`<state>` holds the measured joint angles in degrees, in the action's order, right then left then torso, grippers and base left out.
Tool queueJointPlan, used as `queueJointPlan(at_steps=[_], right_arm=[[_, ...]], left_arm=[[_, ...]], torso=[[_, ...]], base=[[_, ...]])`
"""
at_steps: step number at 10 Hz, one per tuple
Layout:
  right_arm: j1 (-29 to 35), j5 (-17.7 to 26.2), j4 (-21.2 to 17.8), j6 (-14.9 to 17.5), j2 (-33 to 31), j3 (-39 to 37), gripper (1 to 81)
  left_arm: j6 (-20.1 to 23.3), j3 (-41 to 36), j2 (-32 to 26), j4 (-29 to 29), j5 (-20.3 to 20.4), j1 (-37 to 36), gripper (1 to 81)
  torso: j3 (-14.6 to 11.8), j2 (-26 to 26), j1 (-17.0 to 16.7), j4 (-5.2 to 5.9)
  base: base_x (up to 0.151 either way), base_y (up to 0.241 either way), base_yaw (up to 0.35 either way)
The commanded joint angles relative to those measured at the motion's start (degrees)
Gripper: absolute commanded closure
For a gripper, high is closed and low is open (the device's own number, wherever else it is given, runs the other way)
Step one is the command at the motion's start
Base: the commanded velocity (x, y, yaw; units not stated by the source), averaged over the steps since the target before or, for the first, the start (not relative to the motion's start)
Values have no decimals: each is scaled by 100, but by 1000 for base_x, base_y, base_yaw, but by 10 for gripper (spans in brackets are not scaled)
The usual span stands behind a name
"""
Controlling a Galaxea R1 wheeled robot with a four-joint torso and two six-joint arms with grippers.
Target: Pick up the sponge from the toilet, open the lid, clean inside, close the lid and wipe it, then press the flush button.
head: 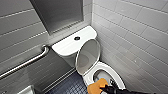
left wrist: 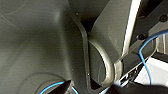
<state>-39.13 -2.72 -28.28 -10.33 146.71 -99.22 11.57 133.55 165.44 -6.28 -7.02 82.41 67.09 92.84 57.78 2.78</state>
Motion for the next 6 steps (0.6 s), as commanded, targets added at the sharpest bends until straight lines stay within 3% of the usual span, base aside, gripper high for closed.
queueJointPlan(at_steps=[1, 6], right_arm=[[15, -70, 42, 31, -770, 1070, 811], [-988, -808, 42, 65, -1923, 2056, 811]], left_arm=[[12, -83, -10, -5, -502, 149, 10], [82, -118, -10, -14, -361, 105, 10]], torso=[[0, 0, 0, 0], [0, 0, 0, 0]], base=[[0, 0, 0], [0, 0, 0]])
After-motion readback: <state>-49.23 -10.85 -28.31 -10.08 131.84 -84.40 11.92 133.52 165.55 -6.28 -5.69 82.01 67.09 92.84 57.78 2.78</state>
